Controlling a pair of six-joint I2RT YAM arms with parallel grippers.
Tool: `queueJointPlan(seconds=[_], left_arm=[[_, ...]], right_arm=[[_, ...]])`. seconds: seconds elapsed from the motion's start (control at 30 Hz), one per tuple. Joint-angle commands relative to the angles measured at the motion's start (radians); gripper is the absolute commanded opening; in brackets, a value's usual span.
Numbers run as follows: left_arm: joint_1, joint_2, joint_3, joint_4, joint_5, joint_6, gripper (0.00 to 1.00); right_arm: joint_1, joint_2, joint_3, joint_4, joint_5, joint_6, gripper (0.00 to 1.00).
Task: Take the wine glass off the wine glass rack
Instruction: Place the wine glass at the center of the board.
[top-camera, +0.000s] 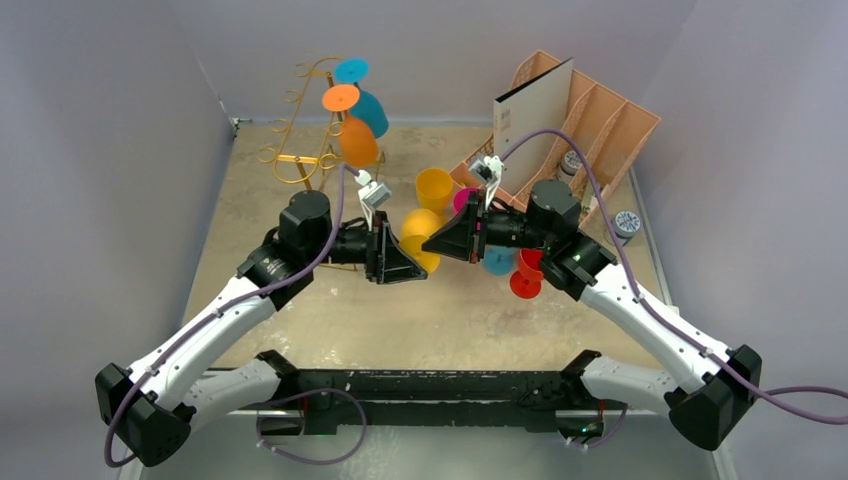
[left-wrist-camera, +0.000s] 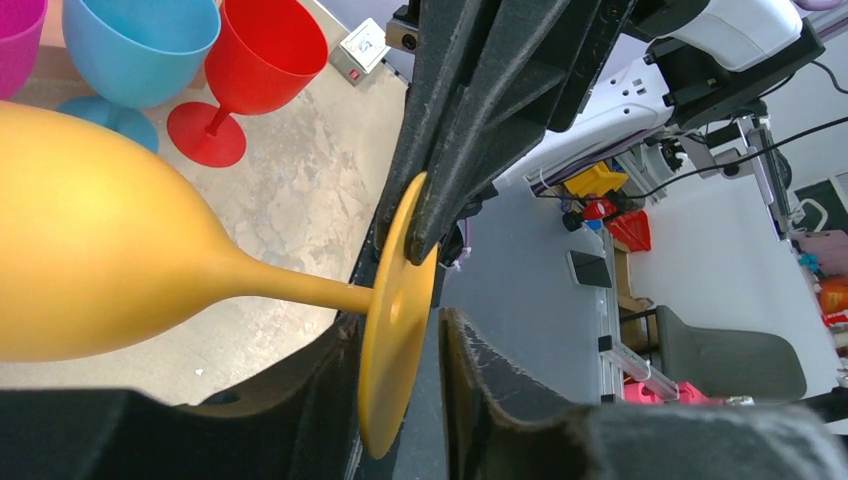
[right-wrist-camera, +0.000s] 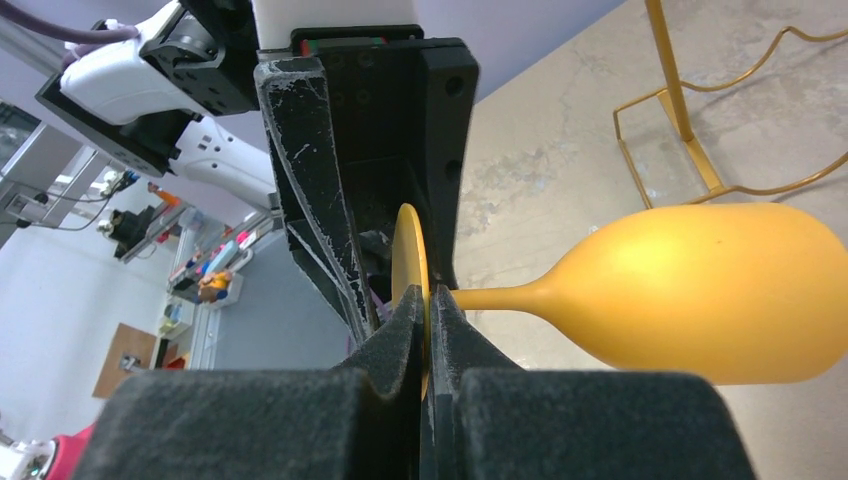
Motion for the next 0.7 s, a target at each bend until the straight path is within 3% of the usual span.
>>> queueJointPlan(seconds=[0.0, 0.27, 0.43, 0.53, 0.67], left_arm=[[-0.004, -0.017, -0.003, 0.046, 0.005, -0.012, 0.27], [-0.005, -0.039, -0.023, 0.073, -0.063, -0.010, 0.00], [-0.005, -0.051, -0.036, 0.096, -0.067, 0.010, 0.00], [-0.005, -0.060, -0.042, 0.101, -0.054, 0.037, 0.00], [-0.005, -0.079, -0.053, 0.081, -0.003, 0.130, 0.00]], right_arm=[[-0.002, -0.037, -0.018, 0.109, 0.030, 0.007, 0.00], [-0.001, -0.047, -0.033, 0.102, 0.033, 0.010, 0.01], [-0.002, -0.050, -0.027, 0.072, 0.038, 0.009, 0.15], [-0.002, -0.047, -0.005, 0.040, 0.040, 0.005, 0.25], [-0.002, -0.046, 0.034, -0.031, 0.076, -0.009, 0.66]])
